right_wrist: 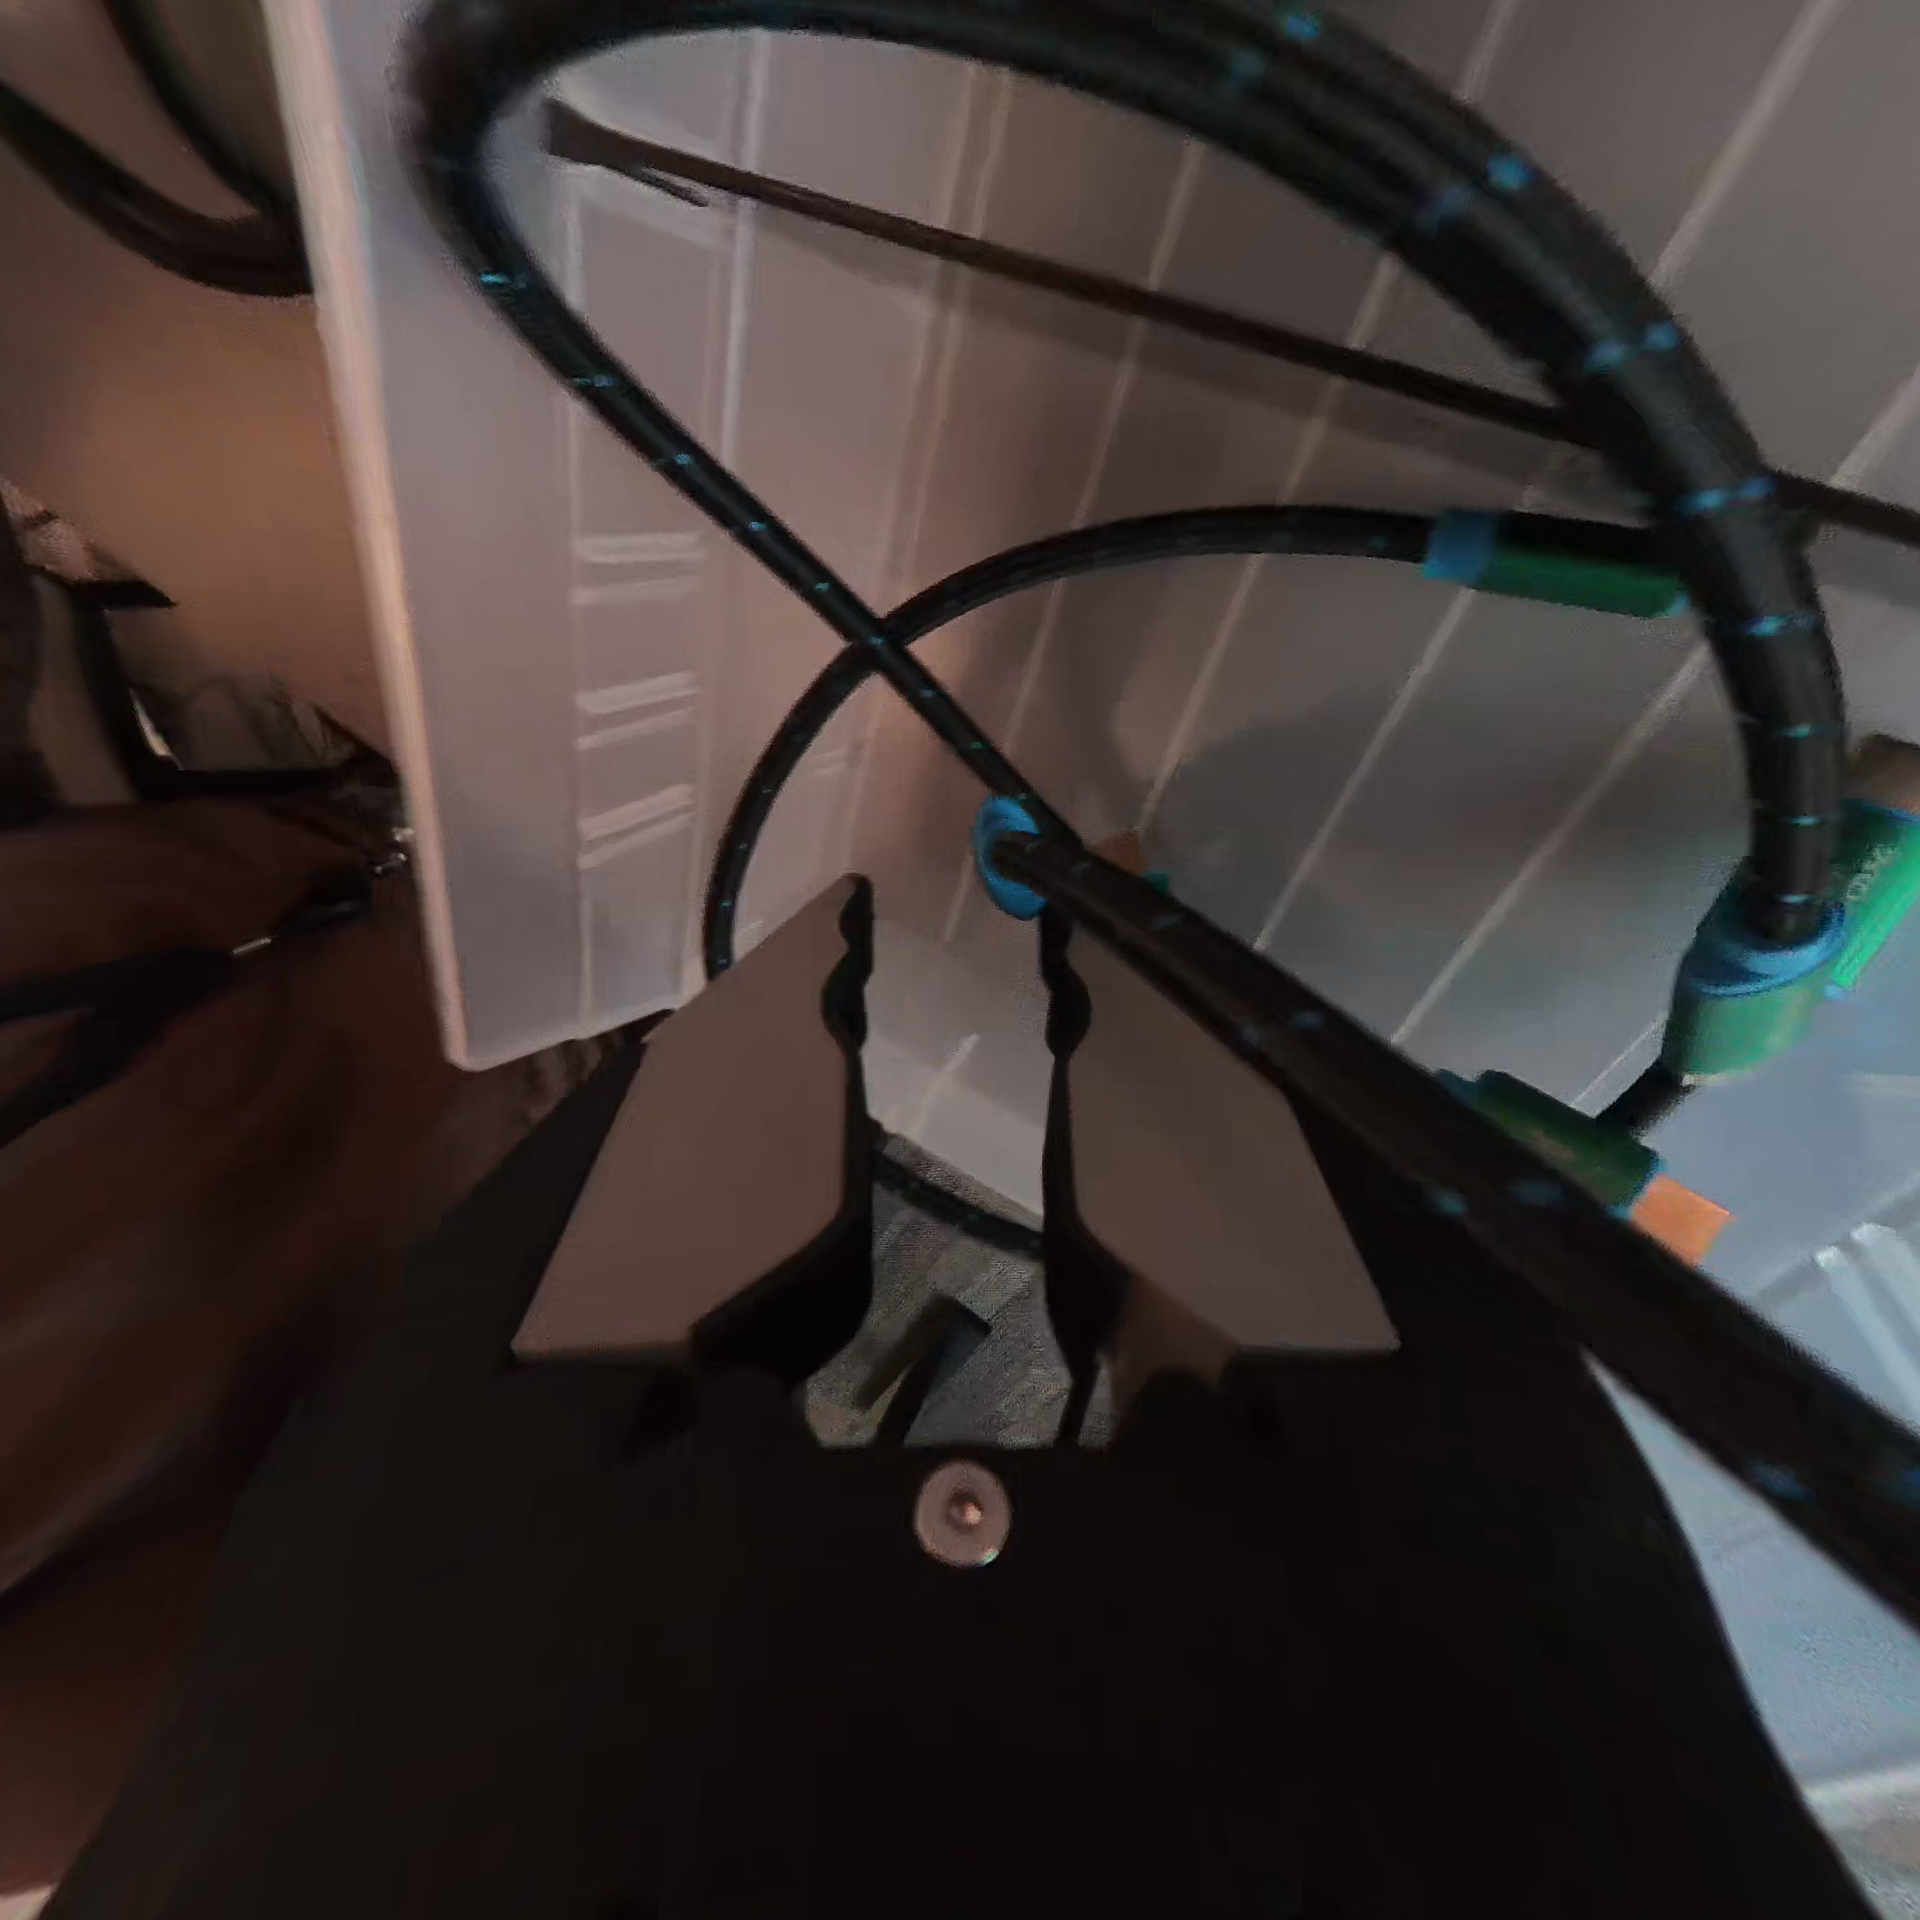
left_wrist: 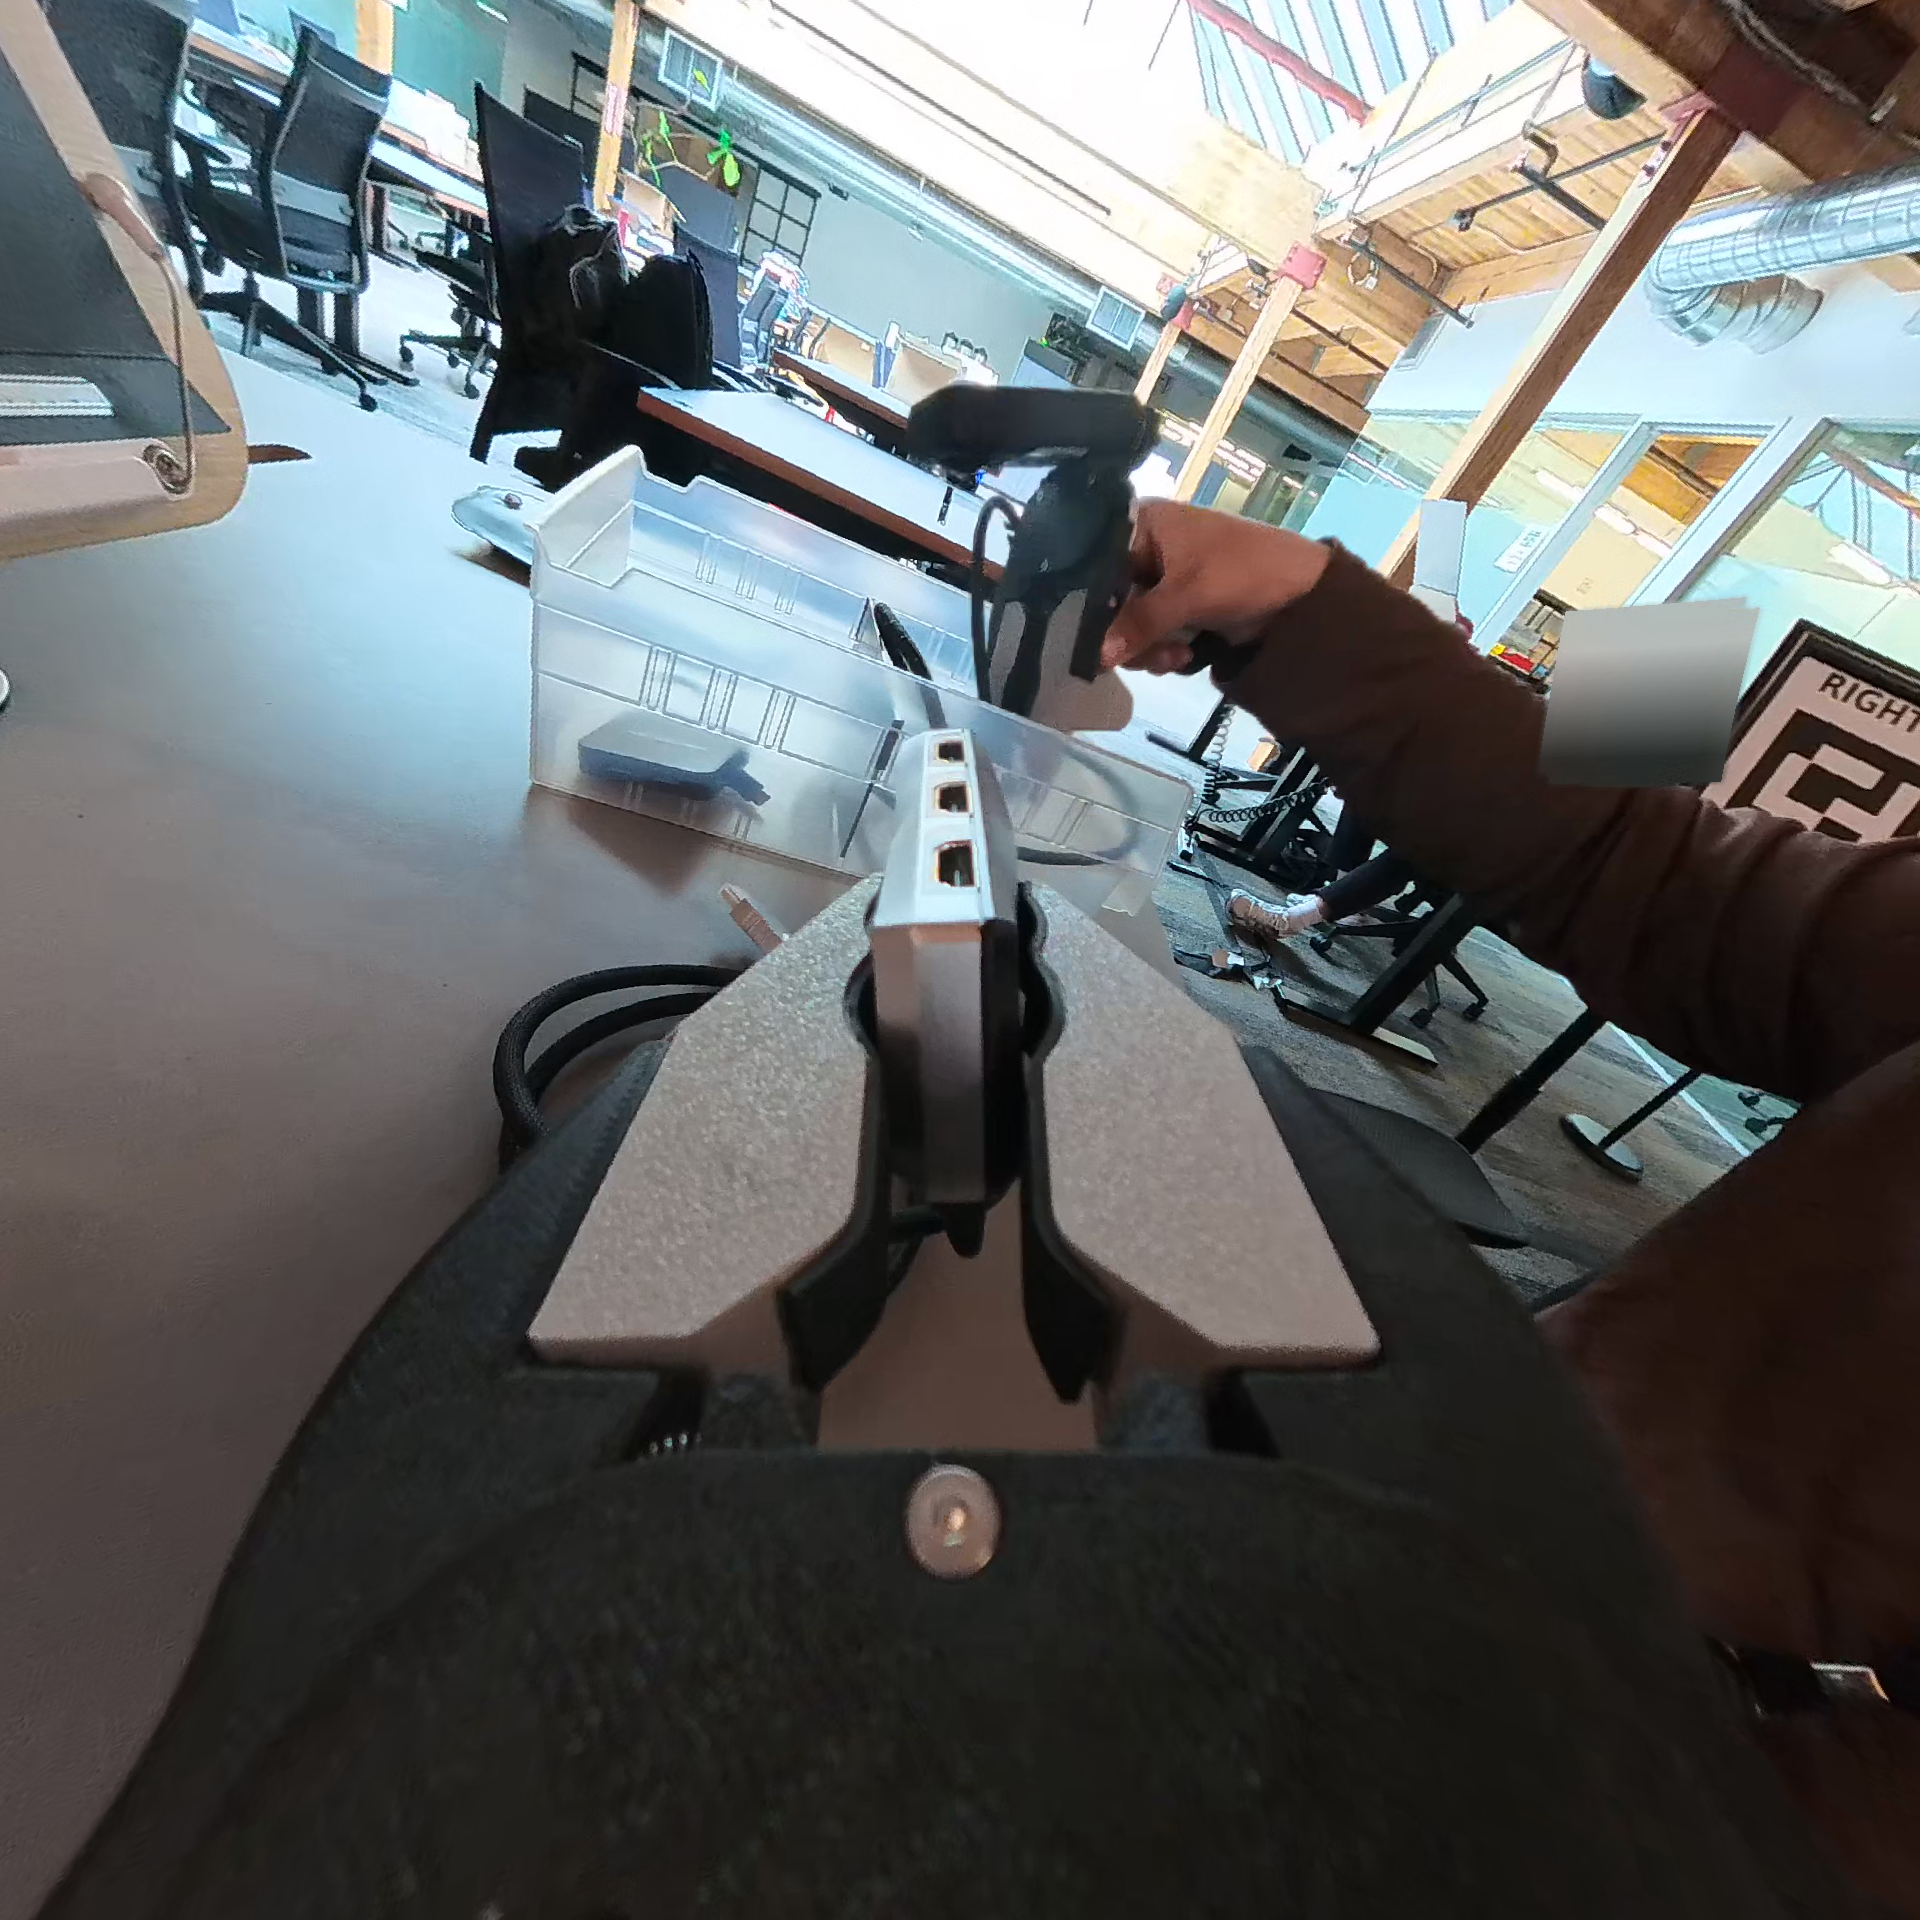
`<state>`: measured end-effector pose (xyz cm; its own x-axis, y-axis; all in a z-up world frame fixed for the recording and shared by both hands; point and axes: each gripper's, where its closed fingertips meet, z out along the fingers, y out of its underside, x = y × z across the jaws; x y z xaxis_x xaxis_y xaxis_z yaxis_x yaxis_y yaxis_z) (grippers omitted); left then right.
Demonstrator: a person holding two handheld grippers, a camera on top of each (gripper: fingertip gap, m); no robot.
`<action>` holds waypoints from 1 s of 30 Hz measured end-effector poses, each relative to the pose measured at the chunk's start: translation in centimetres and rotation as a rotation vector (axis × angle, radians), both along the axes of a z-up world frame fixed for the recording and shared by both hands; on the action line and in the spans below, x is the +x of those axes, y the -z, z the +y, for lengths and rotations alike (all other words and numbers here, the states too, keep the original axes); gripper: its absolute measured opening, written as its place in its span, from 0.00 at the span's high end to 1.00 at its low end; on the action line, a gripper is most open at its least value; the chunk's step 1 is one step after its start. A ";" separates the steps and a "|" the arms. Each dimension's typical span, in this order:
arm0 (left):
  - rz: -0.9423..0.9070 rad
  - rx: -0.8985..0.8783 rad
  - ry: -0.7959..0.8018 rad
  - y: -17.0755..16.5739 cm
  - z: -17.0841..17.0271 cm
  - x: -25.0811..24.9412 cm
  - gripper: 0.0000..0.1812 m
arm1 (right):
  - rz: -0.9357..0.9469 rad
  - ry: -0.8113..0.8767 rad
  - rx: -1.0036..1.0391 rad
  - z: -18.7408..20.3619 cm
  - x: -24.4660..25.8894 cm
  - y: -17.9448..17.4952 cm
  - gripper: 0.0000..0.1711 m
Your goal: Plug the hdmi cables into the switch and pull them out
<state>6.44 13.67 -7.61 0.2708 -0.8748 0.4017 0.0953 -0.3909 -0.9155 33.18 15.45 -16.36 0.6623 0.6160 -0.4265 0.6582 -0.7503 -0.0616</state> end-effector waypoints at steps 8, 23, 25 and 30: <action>0.002 0.034 0.025 -0.3 -0.5 0.4 0.89 | 0.068 -0.111 0.174 -1.8 -3.1 -7.2 0.69; -0.140 0.154 0.189 -2.8 -3.9 2.1 0.89 | 0.521 -0.466 0.634 -5.4 -24.2 -8.6 0.77; -0.154 0.136 0.192 -2.8 -3.9 2.3 0.89 | 0.560 -0.476 0.671 -5.2 -25.2 -8.5 0.82; -0.160 0.106 0.134 -3.3 -3.0 1.7 0.87 | 0.624 -0.433 0.685 -4.7 -25.3 -9.3 0.88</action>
